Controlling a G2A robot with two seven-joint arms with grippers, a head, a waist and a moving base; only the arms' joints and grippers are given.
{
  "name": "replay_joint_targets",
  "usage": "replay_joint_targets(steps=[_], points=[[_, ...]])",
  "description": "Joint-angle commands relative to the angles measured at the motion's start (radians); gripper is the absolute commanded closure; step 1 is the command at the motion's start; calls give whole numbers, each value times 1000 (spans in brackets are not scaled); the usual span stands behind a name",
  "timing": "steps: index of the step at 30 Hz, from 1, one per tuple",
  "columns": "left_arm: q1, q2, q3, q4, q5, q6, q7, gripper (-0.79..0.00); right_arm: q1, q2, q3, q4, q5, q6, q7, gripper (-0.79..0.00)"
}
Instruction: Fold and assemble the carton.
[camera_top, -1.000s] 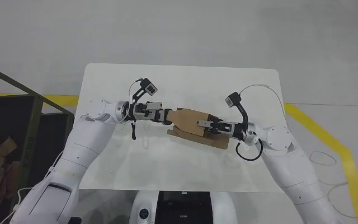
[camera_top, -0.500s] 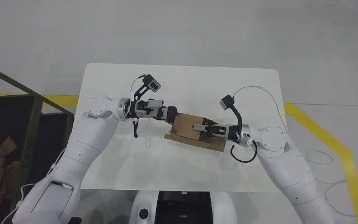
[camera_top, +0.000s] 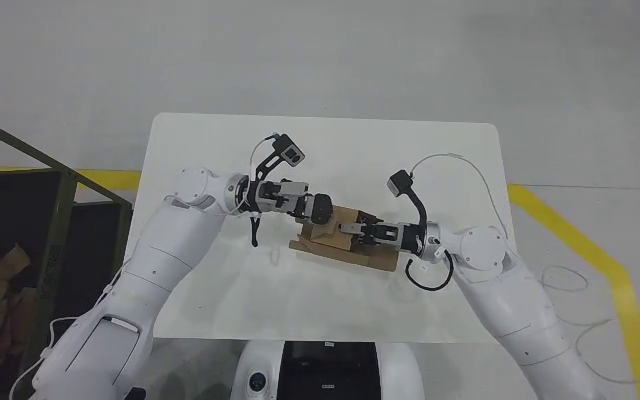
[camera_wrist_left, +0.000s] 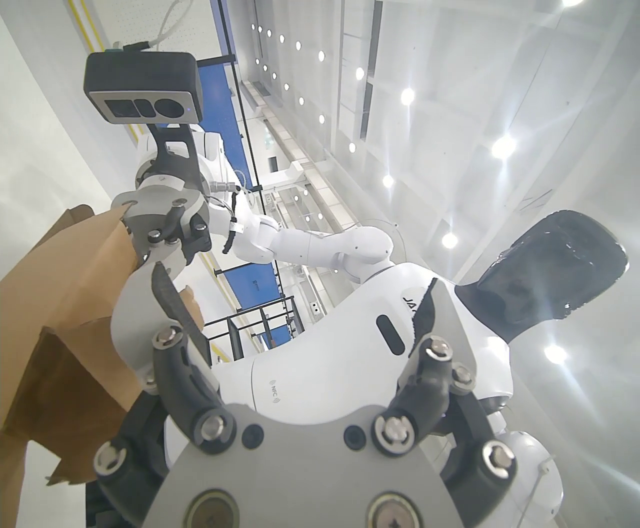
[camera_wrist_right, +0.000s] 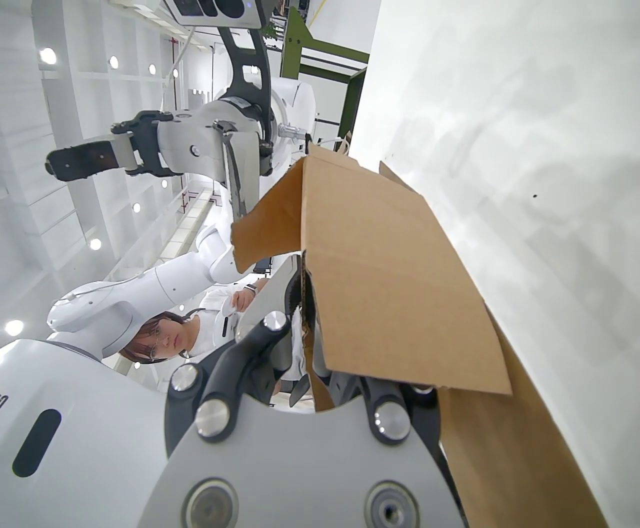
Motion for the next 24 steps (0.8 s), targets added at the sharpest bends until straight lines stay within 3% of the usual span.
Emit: replay_joint_targets(steps=[1,15,24], points=[[-1,-3,5,3,3,1,-1,-785,0,0,2,-2,0,4,-3,0],[4,-8,0,5,47,5,9,-785,-13,5,27,-20,34,19,-2,0],[36,9,-95,-16,33,-16,39,-785,-25,17,87,-12,45,11,3,0]])
